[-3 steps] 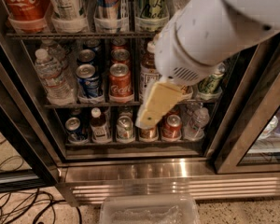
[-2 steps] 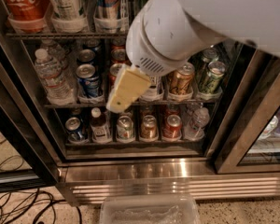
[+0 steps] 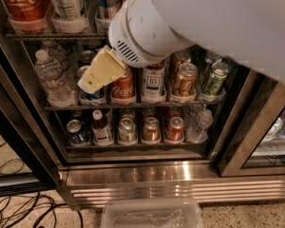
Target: Pick 7up can from top shelf of fridge
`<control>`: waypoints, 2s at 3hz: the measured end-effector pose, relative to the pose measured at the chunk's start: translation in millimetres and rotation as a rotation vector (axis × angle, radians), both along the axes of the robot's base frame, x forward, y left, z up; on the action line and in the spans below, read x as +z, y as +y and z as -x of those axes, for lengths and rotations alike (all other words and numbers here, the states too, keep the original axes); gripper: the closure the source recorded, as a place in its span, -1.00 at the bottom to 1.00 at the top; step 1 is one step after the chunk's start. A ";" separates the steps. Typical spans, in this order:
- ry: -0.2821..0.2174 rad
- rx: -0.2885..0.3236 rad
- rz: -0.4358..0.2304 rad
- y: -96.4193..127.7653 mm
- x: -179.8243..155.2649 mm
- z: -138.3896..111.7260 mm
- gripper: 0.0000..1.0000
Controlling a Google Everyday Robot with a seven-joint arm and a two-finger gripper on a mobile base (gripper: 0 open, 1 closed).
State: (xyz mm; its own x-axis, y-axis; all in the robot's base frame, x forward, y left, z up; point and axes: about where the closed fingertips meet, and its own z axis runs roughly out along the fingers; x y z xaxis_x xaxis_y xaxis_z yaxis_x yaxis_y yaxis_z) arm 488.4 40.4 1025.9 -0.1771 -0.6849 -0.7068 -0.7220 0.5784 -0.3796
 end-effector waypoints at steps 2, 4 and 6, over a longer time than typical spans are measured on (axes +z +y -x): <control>-0.017 -0.020 -0.040 9.1 17.6 12.5 -1.00; -0.050 -0.001 -0.102 27.6 19.4 13.7 -1.00; -0.036 0.077 -0.360 95.7 -21.0 19.2 -1.00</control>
Offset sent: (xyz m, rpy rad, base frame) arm -0.0095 0.0195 0.0037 0.1233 -0.0283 -0.0362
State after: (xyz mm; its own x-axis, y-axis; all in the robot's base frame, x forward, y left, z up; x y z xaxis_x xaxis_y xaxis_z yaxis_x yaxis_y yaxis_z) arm 469.1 136.0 1004.9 -0.1054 -0.4012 -0.9099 -0.7586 0.6240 -0.1873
